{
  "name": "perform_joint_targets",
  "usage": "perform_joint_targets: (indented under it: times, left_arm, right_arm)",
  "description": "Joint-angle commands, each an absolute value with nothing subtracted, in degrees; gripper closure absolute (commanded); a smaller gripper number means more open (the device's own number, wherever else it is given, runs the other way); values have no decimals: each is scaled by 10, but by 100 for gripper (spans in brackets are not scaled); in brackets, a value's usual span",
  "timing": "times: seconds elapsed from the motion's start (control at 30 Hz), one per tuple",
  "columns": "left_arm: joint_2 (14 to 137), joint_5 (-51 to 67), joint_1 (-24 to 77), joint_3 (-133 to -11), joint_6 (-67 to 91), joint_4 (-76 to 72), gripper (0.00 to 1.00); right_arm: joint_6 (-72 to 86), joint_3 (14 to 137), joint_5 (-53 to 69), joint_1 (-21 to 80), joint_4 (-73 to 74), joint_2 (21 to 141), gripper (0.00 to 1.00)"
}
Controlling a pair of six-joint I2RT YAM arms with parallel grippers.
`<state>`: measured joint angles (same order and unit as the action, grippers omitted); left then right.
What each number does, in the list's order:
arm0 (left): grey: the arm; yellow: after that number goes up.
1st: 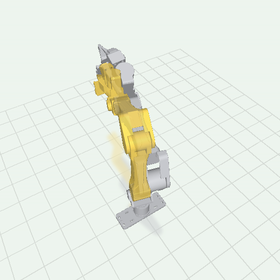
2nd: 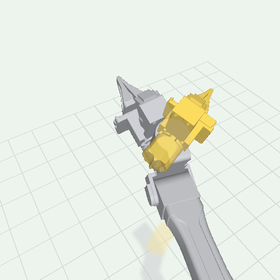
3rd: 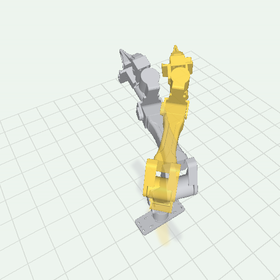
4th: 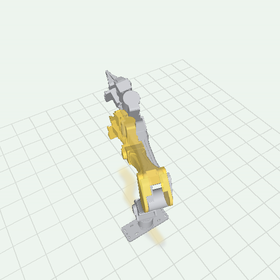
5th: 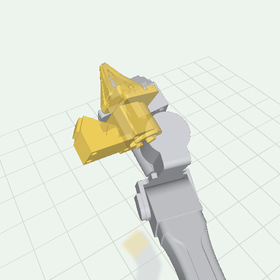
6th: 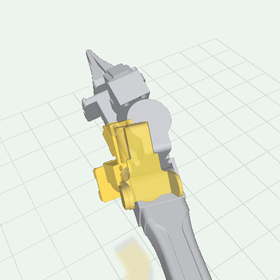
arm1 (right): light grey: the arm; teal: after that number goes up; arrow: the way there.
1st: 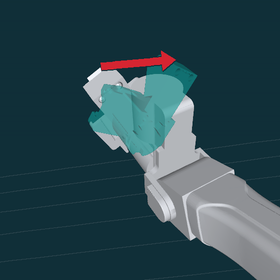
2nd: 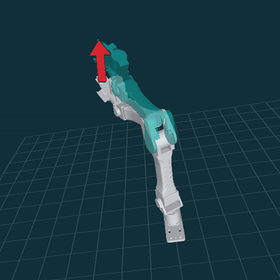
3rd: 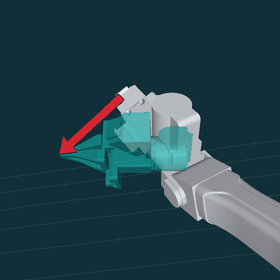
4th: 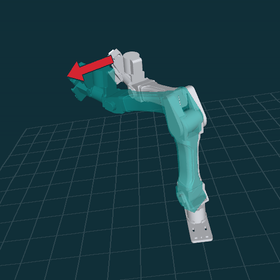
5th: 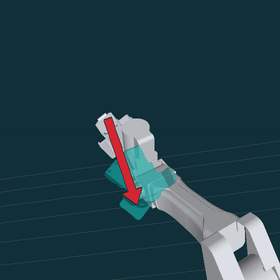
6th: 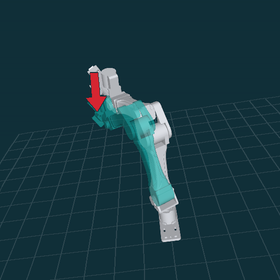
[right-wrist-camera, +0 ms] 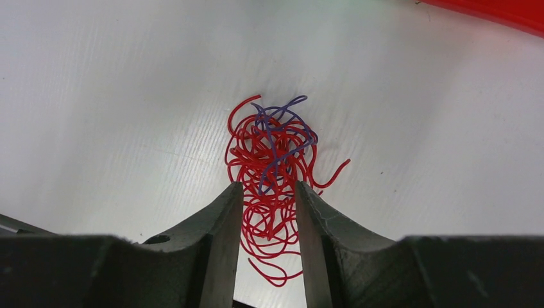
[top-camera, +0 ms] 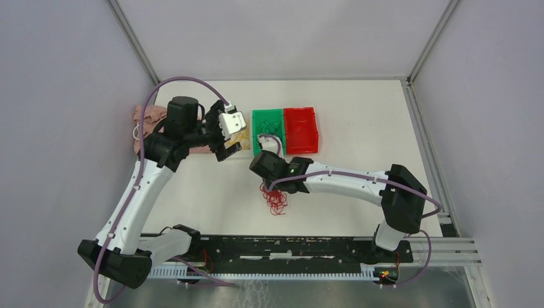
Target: Untangle the cables
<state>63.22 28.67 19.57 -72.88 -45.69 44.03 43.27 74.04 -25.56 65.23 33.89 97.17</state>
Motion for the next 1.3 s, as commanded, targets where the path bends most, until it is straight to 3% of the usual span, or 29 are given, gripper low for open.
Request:
perform_joint_targets:
  times: [0.0,0.47,0.7,0.8,1.1,1.27]
  left_arm:
    - [620,301,192,-738,-466,426,1]
    - [615,310,193,-743,-469,427,1]
    - [609,309,193,-742,-472,432,1]
    - [608,307,192,-746,-481,449,1]
    - [573,386,192,-703,-500,472,1]
    - [553,465,195,-674,-532,471,2]
  right_arm:
    - [453,738,-250,653,319,981,59]
    - [452,780,-265,653,321,1041,65]
    - [435,774,-292,653,290,1007,97]
    - [415,752,-290,652,254,959,100]
    - [323,644,-93,630,97,770,100]
    - [301,623,27,607,72,726,100]
